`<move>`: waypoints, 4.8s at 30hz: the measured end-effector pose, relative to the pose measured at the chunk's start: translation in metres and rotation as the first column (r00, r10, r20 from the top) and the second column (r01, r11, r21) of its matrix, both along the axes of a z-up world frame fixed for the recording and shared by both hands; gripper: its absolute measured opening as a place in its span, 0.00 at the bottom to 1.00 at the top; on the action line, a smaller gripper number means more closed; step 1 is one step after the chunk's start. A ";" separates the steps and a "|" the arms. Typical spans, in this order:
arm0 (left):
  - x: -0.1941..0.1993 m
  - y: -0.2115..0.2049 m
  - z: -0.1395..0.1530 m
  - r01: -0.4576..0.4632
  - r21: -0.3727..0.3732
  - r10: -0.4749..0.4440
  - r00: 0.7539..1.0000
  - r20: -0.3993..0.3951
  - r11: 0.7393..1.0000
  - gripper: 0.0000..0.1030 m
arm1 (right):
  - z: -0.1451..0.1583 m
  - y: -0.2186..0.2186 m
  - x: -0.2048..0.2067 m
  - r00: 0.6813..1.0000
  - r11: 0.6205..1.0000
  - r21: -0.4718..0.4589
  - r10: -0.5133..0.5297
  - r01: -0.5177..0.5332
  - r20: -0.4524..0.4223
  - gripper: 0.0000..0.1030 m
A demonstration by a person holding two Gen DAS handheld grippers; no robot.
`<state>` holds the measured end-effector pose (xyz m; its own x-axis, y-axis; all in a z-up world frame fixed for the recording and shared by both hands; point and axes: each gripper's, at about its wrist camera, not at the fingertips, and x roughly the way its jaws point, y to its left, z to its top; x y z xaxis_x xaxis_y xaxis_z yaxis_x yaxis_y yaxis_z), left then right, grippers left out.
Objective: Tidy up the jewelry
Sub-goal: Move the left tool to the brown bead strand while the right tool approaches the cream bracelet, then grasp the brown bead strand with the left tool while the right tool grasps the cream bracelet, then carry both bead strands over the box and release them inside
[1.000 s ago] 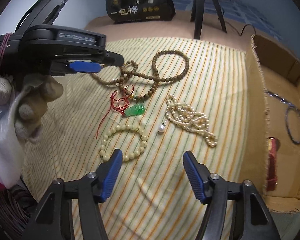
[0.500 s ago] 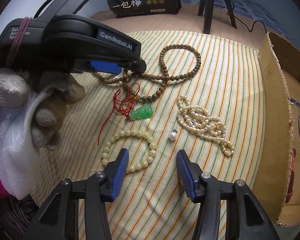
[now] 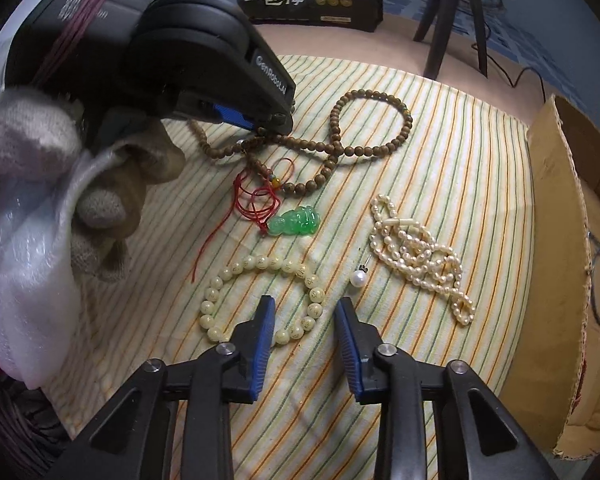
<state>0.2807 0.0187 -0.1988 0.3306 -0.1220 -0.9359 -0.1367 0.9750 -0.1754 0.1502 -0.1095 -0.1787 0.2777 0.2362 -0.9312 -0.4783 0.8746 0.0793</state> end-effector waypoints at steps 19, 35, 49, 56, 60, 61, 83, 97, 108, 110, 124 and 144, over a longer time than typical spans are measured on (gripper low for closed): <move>-0.019 0.034 0.046 -0.033 -0.100 0.043 0.994 0.099 0.994 0.04 | 0.025 -0.018 0.009 0.999 0.991 0.125 -0.041 0.040 0.006 0.05; -0.052 0.025 0.118 0.005 -0.125 0.030 0.962 0.271 0.992 0.04 | 0.082 -0.045 0.012 0.989 0.967 0.242 -0.112 0.084 0.102 0.05; -0.068 0.003 0.166 0.056 -0.172 0.010 0.933 0.360 0.984 0.04 | 0.134 -0.106 0.016 0.947 0.927 0.328 -0.254 0.180 0.196 0.05; -0.069 -0.013 0.193 0.091 -0.180 -0.012 0.917 0.398 0.979 0.04 | 0.148 -0.142 0.019 0.920 0.904 0.355 -0.328 0.239 0.216 0.05; -0.069 -0.026 0.211 0.122 -0.176 -0.035 0.902 0.430 0.977 0.04 | 0.153 -0.161 0.018 0.907 0.895 0.362 -0.357 0.262 0.225 0.05; -0.069 -0.029 0.215 0.130 -0.178 -0.040 0.899 0.435 0.975 0.04 | 0.154 -0.165 0.017 0.903 0.893 0.361 -0.365 0.270 0.228 0.05; -0.043 -0.134 0.255 0.305 -0.192 -0.172 0.846 0.505 0.933 0.04 | 0.142 -0.235 0.030 0.855 0.835 0.362 -0.493 0.414 0.161 0.05; -0.018 -0.187 0.227 0.352 -0.174 -0.240 0.855 0.460 0.920 0.04 | 0.122 -0.259 0.044 0.830 0.805 0.334 -0.548 0.490 0.104 0.05; 0.000 -0.206 0.182 0.345 -0.161 -0.265 0.887 0.377 0.925 0.04 | 0.103 -0.265 0.054 0.823 0.800 0.288 -0.564 0.527 0.063 0.05; 0.002 -0.208 0.174 0.346 -0.161 -0.270 0.892 0.363 0.924 0.04 | 0.100 -0.267 0.056 0.822 0.797 0.285 -0.567 0.532 0.052 0.05; 0.007 -0.206 0.120 0.335 -0.142 -0.291 0.921 0.259 0.932 0.04 | 0.072 -0.270 0.069 0.813 0.794 0.210 -0.583 0.570 -0.003 0.05; 0.012 -0.209 0.099 0.350 -0.116 -0.320 0.923 0.215 0.930 0.31 | 0.064 -0.275 0.071 0.800 0.789 0.161 -0.600 0.593 -0.002 0.31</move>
